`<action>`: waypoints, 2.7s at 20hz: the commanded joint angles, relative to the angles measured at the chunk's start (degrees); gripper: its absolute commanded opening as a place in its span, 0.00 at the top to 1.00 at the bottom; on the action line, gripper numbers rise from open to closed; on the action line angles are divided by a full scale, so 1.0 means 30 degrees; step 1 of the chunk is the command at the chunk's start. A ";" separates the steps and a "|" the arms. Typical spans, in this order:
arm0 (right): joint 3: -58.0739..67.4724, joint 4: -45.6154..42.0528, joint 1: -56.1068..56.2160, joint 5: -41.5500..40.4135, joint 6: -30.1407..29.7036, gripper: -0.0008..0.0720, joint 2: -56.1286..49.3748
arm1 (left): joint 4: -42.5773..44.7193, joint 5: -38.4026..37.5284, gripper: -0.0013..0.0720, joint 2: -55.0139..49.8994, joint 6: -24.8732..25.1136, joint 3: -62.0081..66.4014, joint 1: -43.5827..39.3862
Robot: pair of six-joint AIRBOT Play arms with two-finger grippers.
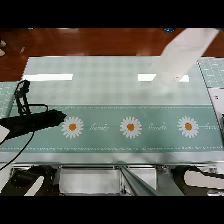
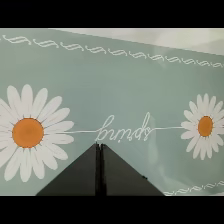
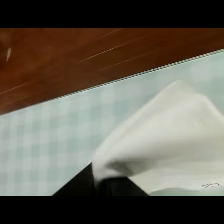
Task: Fold the shirts.
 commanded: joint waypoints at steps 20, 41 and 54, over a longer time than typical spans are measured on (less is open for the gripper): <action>-2.1311 -1.3318 -1.6786 0.5428 0.0495 0.52 1.3508 | -0.0226 0.3745 0.95 -0.0138 0.1078 -0.0007 0.0022; -1.2568 -1.0870 0.9413 -0.1311 -0.0503 0.96 -0.0240 | 0.3767 -0.4481 0.96 -1.5766 0.2856 1.4484 -0.1260; -1.2568 -1.1570 0.9413 -0.1421 -0.0503 0.96 0.0321 | 0.3767 -0.4532 0.95 -1.6079 0.2863 1.4163 -0.1282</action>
